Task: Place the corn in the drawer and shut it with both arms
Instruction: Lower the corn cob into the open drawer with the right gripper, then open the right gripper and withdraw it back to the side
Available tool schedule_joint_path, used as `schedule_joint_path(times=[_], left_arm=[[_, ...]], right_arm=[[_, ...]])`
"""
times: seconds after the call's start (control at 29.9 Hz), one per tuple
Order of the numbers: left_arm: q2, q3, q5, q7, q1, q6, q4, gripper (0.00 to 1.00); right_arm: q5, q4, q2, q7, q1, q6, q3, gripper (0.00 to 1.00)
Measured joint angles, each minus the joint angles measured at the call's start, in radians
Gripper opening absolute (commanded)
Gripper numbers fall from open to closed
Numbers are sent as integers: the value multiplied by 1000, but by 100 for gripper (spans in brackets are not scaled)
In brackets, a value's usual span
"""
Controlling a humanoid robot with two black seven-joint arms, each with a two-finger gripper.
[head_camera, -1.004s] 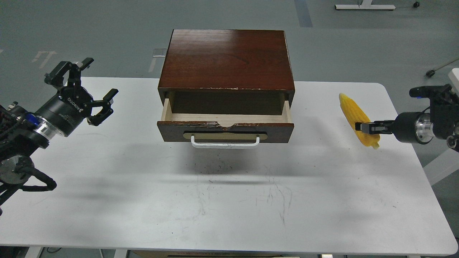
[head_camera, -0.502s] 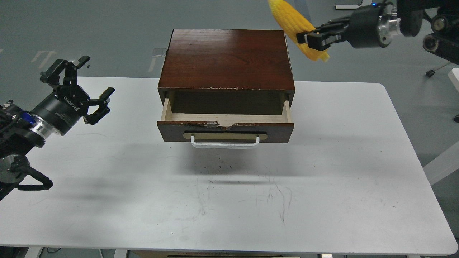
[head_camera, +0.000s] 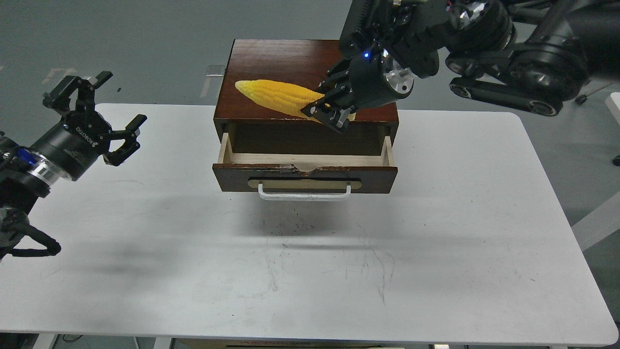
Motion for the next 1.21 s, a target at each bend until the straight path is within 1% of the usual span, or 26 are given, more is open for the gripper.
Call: schedule_joint_path(times=[0.2,0.4,0.47,0.57,0.64,0.74,0.8,0.87,0.97,1.04,1.21], left_arm=[[3,0,-1,0,0,0,0,100],[3,0,-1,0,1,0,0,100],[3,1,-1,0,2,0,0,100],[3,1,-1,0,2,0,0,100],[3,1,-1,0,2,0,0,100],[3,2,-1,0,4,0,0,100],[3,2,-1,0,5,0,0,100],[3,2,0,0,7,0,0,100],[3,3,0,0,8,0,0,100],[3,3,0,0,8,0,0,100],[2,3,0,0,8,0,0,100]], right_arm=[[-4,-10,42,0,-30,-72,-83,20],[-4,-34,65,0,-73,-82,-98,25],[-4,-37,67,0,-81,-82,-99,29],[-4,-44,68,0,-101,-82,-100,30],[-4,-47,68,0,-111,-82,-101,34],[-4,-50,69,0,-120,-82,-105,46],[-4,-52,69,0,-122,-82,-109,48],[-4,-52,69,0,-122,-82,-110,53],[-4,-52,69,0,-122,-82,-111,55],[-4,-52,70,0,-122,-82,-111,62],[-4,-51,74,0,-117,-82,-110,66]])
